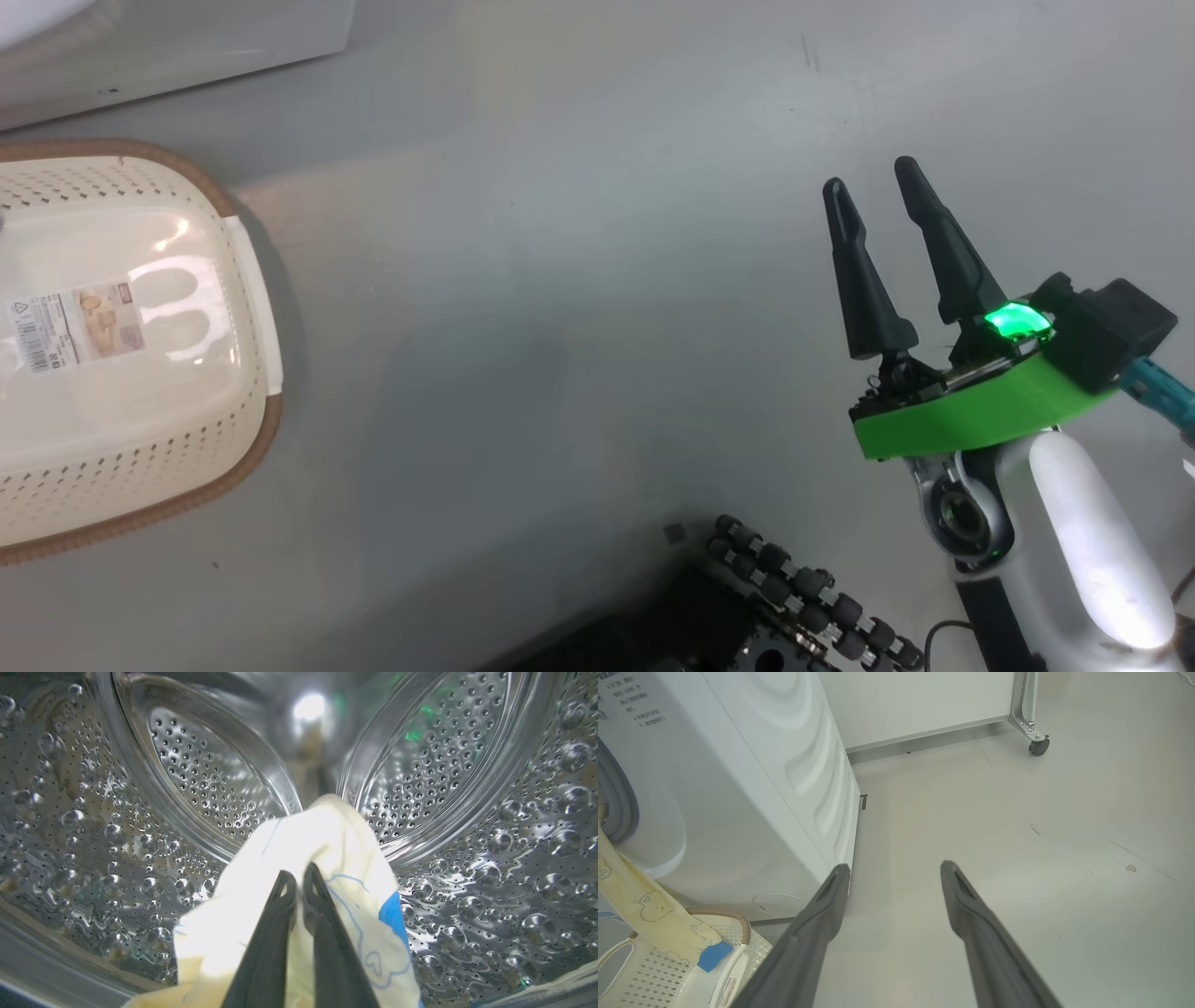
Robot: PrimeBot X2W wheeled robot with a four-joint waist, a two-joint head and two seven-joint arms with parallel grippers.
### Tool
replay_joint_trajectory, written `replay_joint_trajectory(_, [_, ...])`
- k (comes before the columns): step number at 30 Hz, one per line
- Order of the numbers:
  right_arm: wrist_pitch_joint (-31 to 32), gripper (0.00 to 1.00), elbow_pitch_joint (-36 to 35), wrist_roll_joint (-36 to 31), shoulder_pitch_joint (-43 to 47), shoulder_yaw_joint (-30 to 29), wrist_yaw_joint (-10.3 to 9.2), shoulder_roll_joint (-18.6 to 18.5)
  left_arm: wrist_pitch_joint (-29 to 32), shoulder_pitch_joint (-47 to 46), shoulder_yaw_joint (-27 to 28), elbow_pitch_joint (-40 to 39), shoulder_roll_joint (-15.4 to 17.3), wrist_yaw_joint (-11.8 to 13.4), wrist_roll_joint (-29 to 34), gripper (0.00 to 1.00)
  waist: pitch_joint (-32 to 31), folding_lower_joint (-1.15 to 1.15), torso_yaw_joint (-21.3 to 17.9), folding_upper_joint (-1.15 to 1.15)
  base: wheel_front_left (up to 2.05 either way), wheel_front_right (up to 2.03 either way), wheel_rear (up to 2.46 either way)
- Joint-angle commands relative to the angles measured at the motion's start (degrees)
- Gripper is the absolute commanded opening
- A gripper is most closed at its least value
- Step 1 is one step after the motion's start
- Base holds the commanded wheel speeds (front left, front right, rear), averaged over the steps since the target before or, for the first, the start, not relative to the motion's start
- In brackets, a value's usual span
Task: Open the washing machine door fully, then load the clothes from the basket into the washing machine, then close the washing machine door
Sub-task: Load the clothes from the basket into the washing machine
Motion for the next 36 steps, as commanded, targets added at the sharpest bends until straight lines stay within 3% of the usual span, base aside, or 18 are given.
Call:
replay_joint_trajectory(1, [-0.6, 1.00, -1.5, 0.4, 0.7, 0.8, 0.01, -0.6, -0.4, -1.1, 1.2, -1.4, 3.3, 0.0, 0.4, 0.00, 0.1, 0.00, -0.1, 0.00, 0.00, 0.00, 0.00])
replay_joint_trajectory(2, [-0.6, 1.00, -1.5, 0.5, 0.6, 0.8, 0.01, -0.6, -0.5, -1.2, 1.3, -0.3, 3.2, 0.0, 0.2, 0.00, 0.1, 0.00, -0.2, 0.00, 0.00, 0.00, 0.00])
replay_joint_trajectory(3, [-0.6, 1.00, -1.5, 0.6, 0.5, 0.8, 0.01, -0.6, -0.6, -1.3, 1.4, 0.6, 3.1, 0.2, -0.1, 0.09, 0.2, 0.00, -0.3, 0.00, 0.00, 0.00, 0.00])
replay_joint_trajectory(4, [-0.6, 1.00, -1.5, 0.7, 0.5, 0.9, 0.01, -0.6, -0.9, -1.2, 1.4, 1.3, 3.1, 0.4, 0.0, 0.40, 0.2, 0.00, -0.3, 0.00, 0.00, 0.00, 0.00])
replay_joint_trajectory(5, [-0.6, 1.00, -1.4, 0.8, 0.4, 0.9, 0.01, -0.6, -1.1, -1.0, 1.2, 2.1, 3.4, 0.5, 0.4, 0.88, 0.2, 0.00, -0.3, 0.00, 0.00, 0.00, 0.00])
replay_joint_trajectory(6, [-0.6, 1.00, -1.3, 0.9, 0.4, 1.0, 0.01, -0.6, -1.2, -0.8, 1.0, 2.6, 3.5, 0.5, 0.6, 1.00, 0.2, 0.00, -0.4, 0.00, 0.00, 0.00, 0.00])
replay_joint_trajectory(18, [-0.6, 1.00, -0.6, 0.2, 0.1, -0.2, 0.01, -0.6, -5.1, 6.3, 1.3, 5.7, 2.3, 1.2, -0.9, 1.00, -2.1, 0.00, 0.9, 0.00, 0.00, 0.00, 0.00])
replay_joint_trajectory(28, [-0.6, 1.00, 0.1, -1.2, 1.5, -1.8, 0.01, -0.6, -11.7, 21.9, 4.7, 0.0, -2.2, 6.0, -4.0, 1.00, -7.5, 0.00, 2.9, 0.00, 0.00, 0.00, 0.00])
replay_joint_trajectory(36, [-0.6, 1.00, 1.3, -4.3, 4.6, -3.5, 0.01, -0.6, -17.3, 43.3, 6.5, -15.3, -7.6, 12.0, -3.8, 1.00, -15.1, 0.00, 5.1, 0.00, 0.00, 0.00, 0.00])
